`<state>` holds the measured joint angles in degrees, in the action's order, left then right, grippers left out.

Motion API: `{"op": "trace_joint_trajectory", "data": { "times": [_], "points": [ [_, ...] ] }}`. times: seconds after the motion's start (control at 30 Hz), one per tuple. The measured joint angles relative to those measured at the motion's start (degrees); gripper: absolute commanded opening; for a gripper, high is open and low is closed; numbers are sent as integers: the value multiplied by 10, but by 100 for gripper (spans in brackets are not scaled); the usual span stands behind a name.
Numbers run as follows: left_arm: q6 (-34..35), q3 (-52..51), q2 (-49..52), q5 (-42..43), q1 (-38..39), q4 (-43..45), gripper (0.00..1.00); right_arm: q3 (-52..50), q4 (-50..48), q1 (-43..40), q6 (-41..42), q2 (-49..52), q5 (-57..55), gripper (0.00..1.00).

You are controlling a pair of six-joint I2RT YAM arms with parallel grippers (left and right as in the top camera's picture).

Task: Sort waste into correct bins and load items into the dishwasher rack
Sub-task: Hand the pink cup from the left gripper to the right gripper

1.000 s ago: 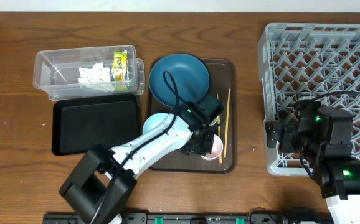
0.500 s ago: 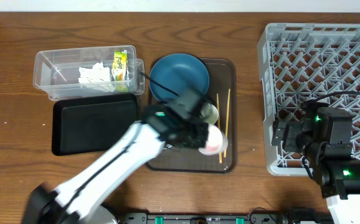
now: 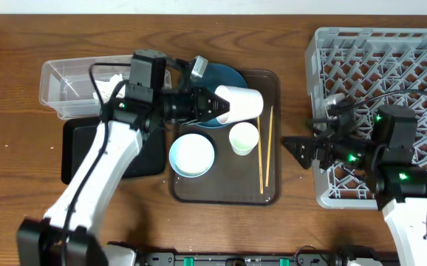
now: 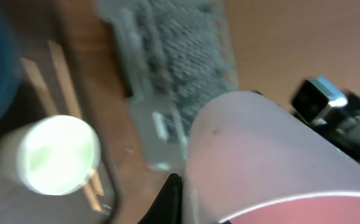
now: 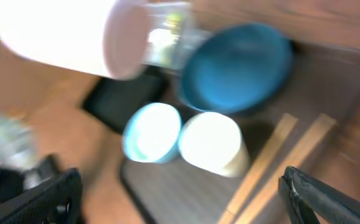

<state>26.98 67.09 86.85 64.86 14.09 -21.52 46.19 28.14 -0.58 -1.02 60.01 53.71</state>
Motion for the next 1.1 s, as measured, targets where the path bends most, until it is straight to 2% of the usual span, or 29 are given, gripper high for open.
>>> {"op": "trace_joint_trajectory", "data": {
  "times": [0.17, 0.33, 0.57, 0.8, 1.03, 1.1],
  "points": [
    [0, 0, 35, 106, -1, 4, 6, 0, -64, 0, -14, 28, 99, 99],
    [0, 0, 38, 159, 11, 10, 6, 0, -116, 0, -18, 46, 156, 99],
    [0, 0, 38, 172, 51, 11, 6, 0, -159, 5, -22, 68, 201, 99],
    [0, 0, 38, 169, 71, 12, 6, 0, -208, 44, -12, 67, 214, 99],
    [0, 0, 38, 161, 74, 12, 6, 0, -217, 64, -1, 67, 217, 73],
    [0, 0, 38, 159, 74, 12, 6, 0, -218, 65, 2, 67, 218, 68]
  ]
}}
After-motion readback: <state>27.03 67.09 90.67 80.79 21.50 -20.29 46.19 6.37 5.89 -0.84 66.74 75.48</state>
